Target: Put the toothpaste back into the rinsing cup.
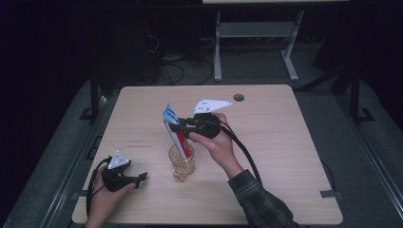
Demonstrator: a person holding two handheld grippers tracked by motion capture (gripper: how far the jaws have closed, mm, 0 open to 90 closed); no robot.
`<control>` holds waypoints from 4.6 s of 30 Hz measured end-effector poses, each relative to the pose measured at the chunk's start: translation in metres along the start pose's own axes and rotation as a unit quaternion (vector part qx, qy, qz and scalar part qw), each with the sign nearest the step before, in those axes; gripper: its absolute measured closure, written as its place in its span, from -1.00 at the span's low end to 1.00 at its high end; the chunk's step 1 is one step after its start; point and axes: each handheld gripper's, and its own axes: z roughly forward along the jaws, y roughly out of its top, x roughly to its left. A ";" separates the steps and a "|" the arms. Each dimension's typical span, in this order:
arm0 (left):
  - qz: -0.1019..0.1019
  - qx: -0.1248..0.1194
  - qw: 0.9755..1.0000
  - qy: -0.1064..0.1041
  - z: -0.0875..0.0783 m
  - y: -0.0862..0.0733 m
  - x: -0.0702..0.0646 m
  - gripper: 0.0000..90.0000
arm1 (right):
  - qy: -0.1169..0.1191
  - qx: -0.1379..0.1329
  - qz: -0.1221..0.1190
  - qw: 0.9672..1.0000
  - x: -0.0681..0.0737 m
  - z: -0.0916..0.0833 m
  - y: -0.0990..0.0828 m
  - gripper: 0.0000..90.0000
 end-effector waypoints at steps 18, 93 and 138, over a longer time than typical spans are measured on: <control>0.000 -0.001 1.000 0.000 0.000 0.000 0.000 -0.68 | -0.001 0.023 0.004 1.000 0.000 0.010 -0.021 0.60; 0.000 -0.001 1.000 0.001 0.000 0.000 0.000 -0.68 | -0.061 0.058 -0.003 0.996 -0.016 -0.026 -0.042 -0.16; 0.004 -0.001 1.000 -0.003 -0.001 -0.001 0.000 -0.68 | -0.181 0.102 0.085 0.975 -0.056 -0.166 -0.145 -0.34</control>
